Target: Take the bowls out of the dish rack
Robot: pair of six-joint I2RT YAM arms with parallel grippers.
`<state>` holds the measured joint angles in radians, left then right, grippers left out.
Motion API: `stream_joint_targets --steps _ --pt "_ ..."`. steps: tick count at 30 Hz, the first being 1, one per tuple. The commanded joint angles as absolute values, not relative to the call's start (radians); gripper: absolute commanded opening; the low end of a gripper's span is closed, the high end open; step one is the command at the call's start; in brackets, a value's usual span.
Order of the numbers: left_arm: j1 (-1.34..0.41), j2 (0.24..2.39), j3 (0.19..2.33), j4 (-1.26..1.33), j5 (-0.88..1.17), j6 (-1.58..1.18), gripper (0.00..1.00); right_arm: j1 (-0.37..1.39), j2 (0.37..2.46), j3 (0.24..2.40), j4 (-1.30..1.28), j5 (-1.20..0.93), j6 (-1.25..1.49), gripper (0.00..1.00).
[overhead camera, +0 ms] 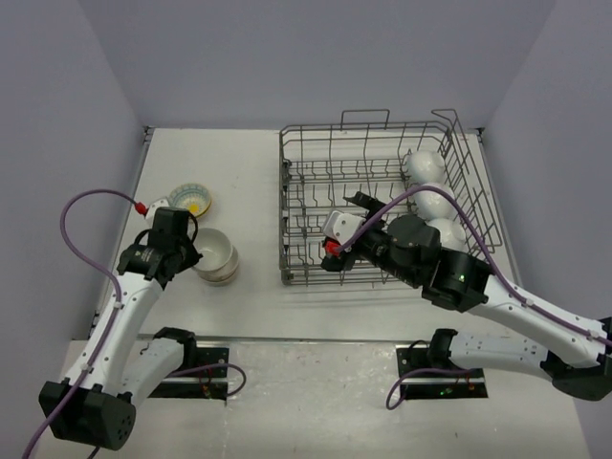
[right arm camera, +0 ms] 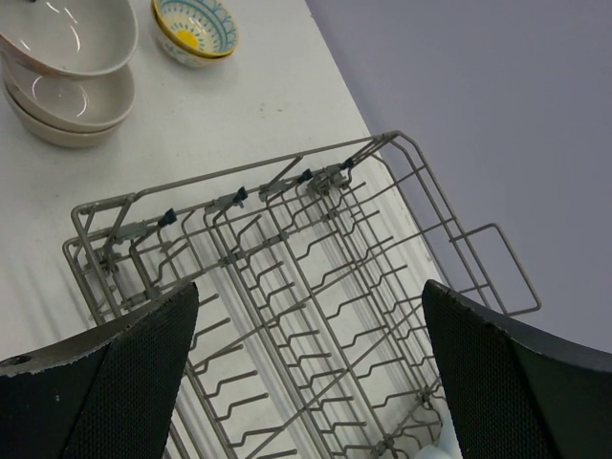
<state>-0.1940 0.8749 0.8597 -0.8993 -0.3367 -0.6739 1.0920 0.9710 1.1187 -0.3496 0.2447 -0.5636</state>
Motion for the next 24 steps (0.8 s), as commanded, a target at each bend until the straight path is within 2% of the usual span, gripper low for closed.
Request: stream_joint_targets --steps 1,13,24 --pt "-0.137 0.856 0.832 -0.738 -0.233 -0.703 0.00 1.089 0.933 1.085 -0.318 0.250 -0.534 0.99" --pt "-0.117 0.899 0.706 -0.657 -0.163 -0.727 0.00 1.089 0.943 1.072 -0.311 0.207 -0.537 0.99" --pt "-0.106 0.890 0.637 -0.626 -0.181 -0.767 0.00 1.089 0.968 1.071 -0.311 0.193 -0.545 0.99"
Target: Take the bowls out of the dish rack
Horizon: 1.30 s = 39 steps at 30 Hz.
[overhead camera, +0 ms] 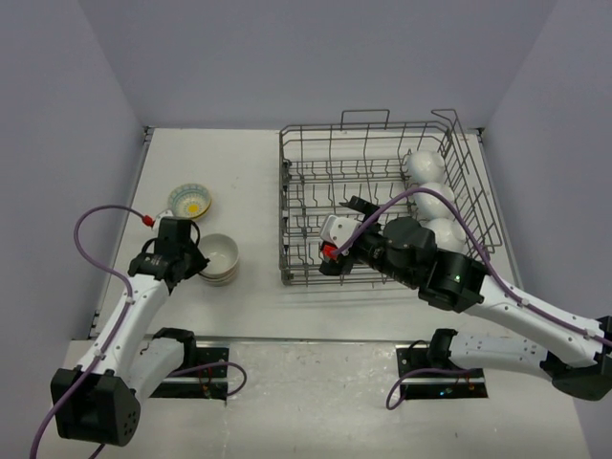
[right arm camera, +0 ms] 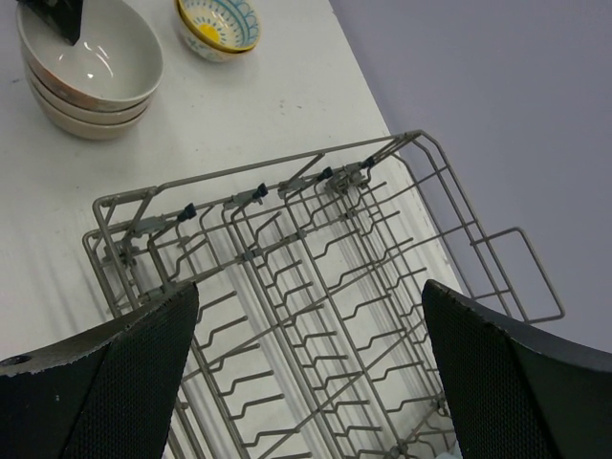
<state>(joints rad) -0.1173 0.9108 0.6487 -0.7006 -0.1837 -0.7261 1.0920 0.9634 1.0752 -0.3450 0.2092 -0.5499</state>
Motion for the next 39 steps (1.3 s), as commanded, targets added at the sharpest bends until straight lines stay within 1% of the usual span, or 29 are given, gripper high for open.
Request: stream_joint_targets --steps 1,3,5,6,7,8,9,11,14,15,17,23,25,26,28,29,31,33,37,39 --pt "-0.106 0.890 0.637 -0.626 -0.179 -0.769 0.00 1.091 0.968 1.071 -0.311 0.192 -0.545 0.99" --pt "-0.106 0.888 0.644 -0.632 -0.179 -0.772 0.00 1.089 0.971 1.071 -0.311 0.190 -0.546 0.99" --pt "-0.106 0.876 0.655 -0.638 -0.183 -0.772 0.09 1.089 0.973 1.069 -0.311 0.186 -0.546 0.99" --pt "-0.106 0.868 0.658 -0.644 -0.187 -0.773 0.26 1.089 0.973 1.071 -0.311 0.186 -0.546 0.99" --pt "-0.106 0.862 0.661 -0.650 -0.187 -0.773 0.34 1.091 0.973 1.071 -0.313 0.183 -0.545 0.99" --pt "-0.106 0.858 0.664 -0.653 -0.189 -0.775 0.39 1.089 0.973 1.071 -0.313 0.183 -0.545 0.99" --pt "-0.106 0.850 0.664 -0.655 -0.190 -0.775 0.48 1.089 0.973 1.071 -0.313 0.181 -0.545 0.99" --pt "-0.106 0.848 0.672 -0.661 -0.183 -0.776 0.54 1.089 0.969 1.072 -0.316 0.179 -0.545 0.99" --pt "-0.106 0.844 0.686 -0.676 -0.183 -0.775 0.54 1.089 0.966 1.071 -0.316 0.178 -0.545 0.99" --pt "-0.106 0.839 0.689 -0.681 -0.184 -0.776 0.51 1.089 0.966 1.071 -0.316 0.176 -0.545 0.99" --pt "-0.106 0.830 0.699 -0.702 -0.183 -0.778 0.49 1.089 0.969 1.071 -0.316 0.179 -0.545 0.99" --pt "-0.106 0.782 0.741 -0.755 -0.176 -0.775 0.48 1.089 0.985 1.077 -0.316 0.187 -0.541 0.99" --pt "-0.106 0.770 0.742 -0.768 -0.166 -0.773 0.43 1.091 0.985 1.078 -0.316 0.187 -0.541 0.99" --pt "-0.106 0.759 0.742 -0.772 -0.155 -0.773 0.38 1.091 0.986 1.078 -0.316 0.187 -0.541 0.99" --pt "-0.106 0.750 0.738 -0.778 -0.149 -0.773 0.34 1.091 0.982 1.078 -0.316 0.186 -0.541 0.99" --pt "-0.106 0.739 0.729 -0.778 -0.146 -0.773 0.29 1.091 0.982 1.078 -0.316 0.184 -0.541 0.99" --pt "-0.106 0.735 0.712 -0.776 -0.134 -0.773 0.25 1.089 0.982 1.078 -0.316 0.183 -0.541 0.99" --pt "-0.107 0.735 0.706 -0.775 -0.124 -0.772 0.22 1.089 0.983 1.078 -0.316 0.183 -0.543 0.99" --pt "-0.106 0.730 0.713 -0.778 -0.129 -0.769 0.22 1.089 0.983 1.077 -0.316 0.183 -0.541 0.99" --pt "-0.106 0.733 0.715 -0.791 -0.129 -0.765 0.19 1.088 0.986 1.077 -0.316 0.187 -0.538 0.99"
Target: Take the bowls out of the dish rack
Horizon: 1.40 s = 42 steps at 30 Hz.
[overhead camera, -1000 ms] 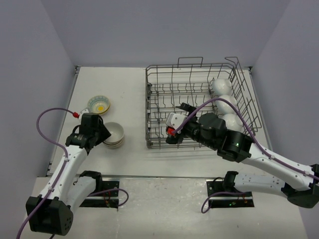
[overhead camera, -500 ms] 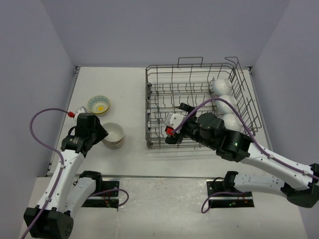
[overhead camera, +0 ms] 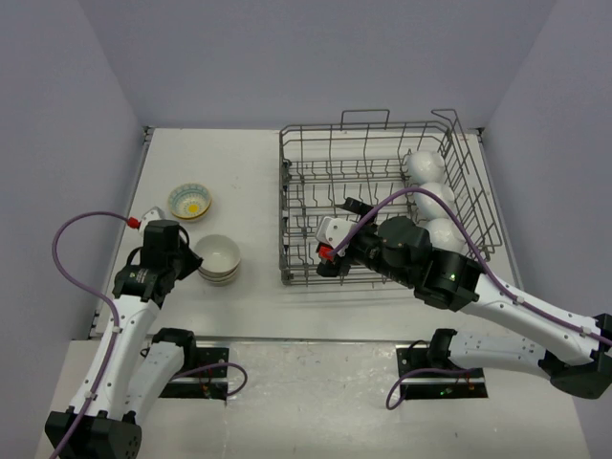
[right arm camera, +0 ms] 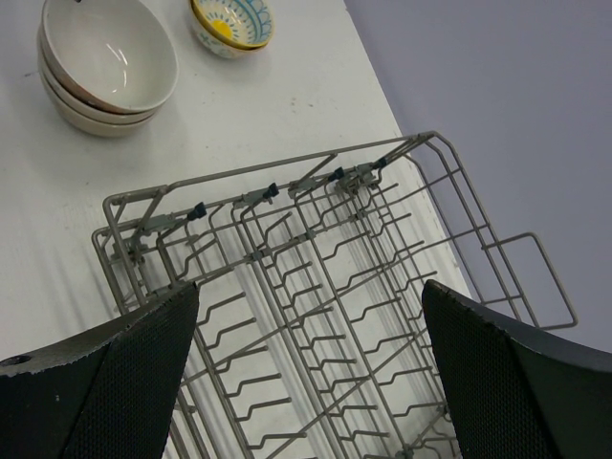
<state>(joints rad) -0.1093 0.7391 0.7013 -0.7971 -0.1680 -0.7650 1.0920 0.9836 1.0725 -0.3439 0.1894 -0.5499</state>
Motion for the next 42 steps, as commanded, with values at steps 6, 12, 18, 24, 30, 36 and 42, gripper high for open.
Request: stream_joint_targets --steps 6,12,18,24,30,36,42 --pt "-0.106 0.704 0.713 -0.830 -0.126 -0.769 0.17 1.083 0.997 1.081 -0.316 0.183 -0.532 0.99" --pt "-0.106 0.667 0.727 -0.876 -0.135 -0.784 0.33 1.077 0.999 1.088 -0.314 0.181 -0.523 0.99" --pt "-0.106 0.608 0.805 -0.919 -0.152 -0.758 0.73 1.051 1.029 1.114 -0.314 0.242 -0.471 0.99" --pt "-0.106 0.525 0.962 -0.905 -0.120 -0.634 1.00 0.882 1.052 1.173 -0.316 0.310 -0.206 0.99" --pt "-0.106 0.629 1.046 -0.792 0.080 -0.534 1.00 0.824 0.985 1.149 -0.318 0.531 -0.003 0.99" --pt "-0.109 0.716 1.045 -0.643 0.313 -0.454 1.00 0.620 0.942 1.123 -0.438 0.513 0.148 0.99" --pt "-0.110 0.785 1.045 -0.514 0.443 -0.451 1.00 0.558 0.910 1.086 -0.522 0.437 0.236 0.99"
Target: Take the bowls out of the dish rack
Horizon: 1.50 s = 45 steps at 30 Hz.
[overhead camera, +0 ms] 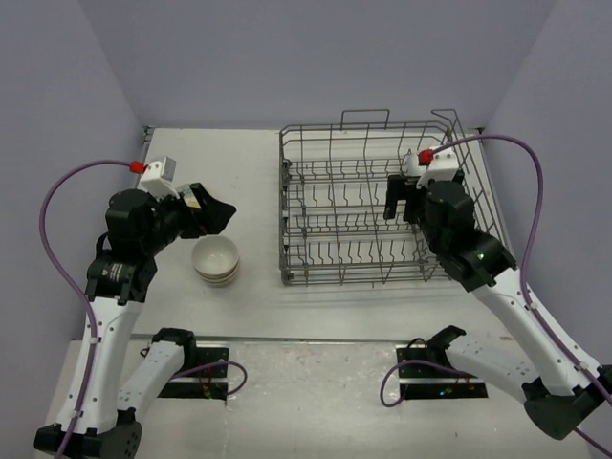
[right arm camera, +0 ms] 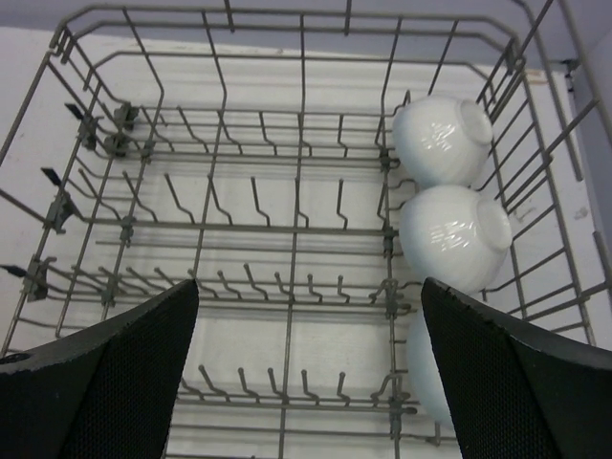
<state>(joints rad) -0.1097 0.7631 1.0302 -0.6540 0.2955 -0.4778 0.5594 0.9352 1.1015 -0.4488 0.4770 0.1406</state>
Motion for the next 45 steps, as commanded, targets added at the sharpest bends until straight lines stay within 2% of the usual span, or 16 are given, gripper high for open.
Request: stream_joint_targets --steps 1,6,11,14,20,25,28,31,45 --pt "-0.113 0.810 1.039 -0.485 0.462 -0.465 1.00 0.558 0.893 1.062 -0.520 0.428 0.238 0.99" --pt "-0.274 0.880 1.040 -0.367 0.370 -0.509 1.00 0.557 0.822 1.045 -0.547 0.546 0.288 0.99" --pt "-0.417 0.942 1.035 -0.302 0.318 -0.519 1.00 0.558 0.798 1.039 -0.529 0.497 0.244 0.99" --pt "-0.417 0.917 1.040 -0.359 0.188 -0.483 1.00 0.549 0.938 1.090 -0.587 0.598 0.219 0.99" --pt "-0.417 0.821 1.052 -0.549 -0.056 -0.382 1.00 0.445 1.359 1.316 -0.634 0.784 0.129 0.99" --pt "-0.417 0.727 0.931 -0.583 -0.213 -0.351 1.00 0.385 1.716 1.570 -0.661 0.896 0.008 0.99" --pt "-0.417 0.628 0.835 -0.522 -0.184 -0.362 1.00 0.357 1.828 1.679 -0.661 0.905 -0.086 0.99" --pt "-0.426 0.612 0.830 -0.519 -0.187 -0.365 1.00 0.348 1.969 1.778 -0.661 0.905 -0.178 0.99" --pt "-0.462 0.618 0.813 -0.517 -0.190 -0.370 1.00 0.284 2.120 1.827 -0.569 0.841 -0.322 0.99"
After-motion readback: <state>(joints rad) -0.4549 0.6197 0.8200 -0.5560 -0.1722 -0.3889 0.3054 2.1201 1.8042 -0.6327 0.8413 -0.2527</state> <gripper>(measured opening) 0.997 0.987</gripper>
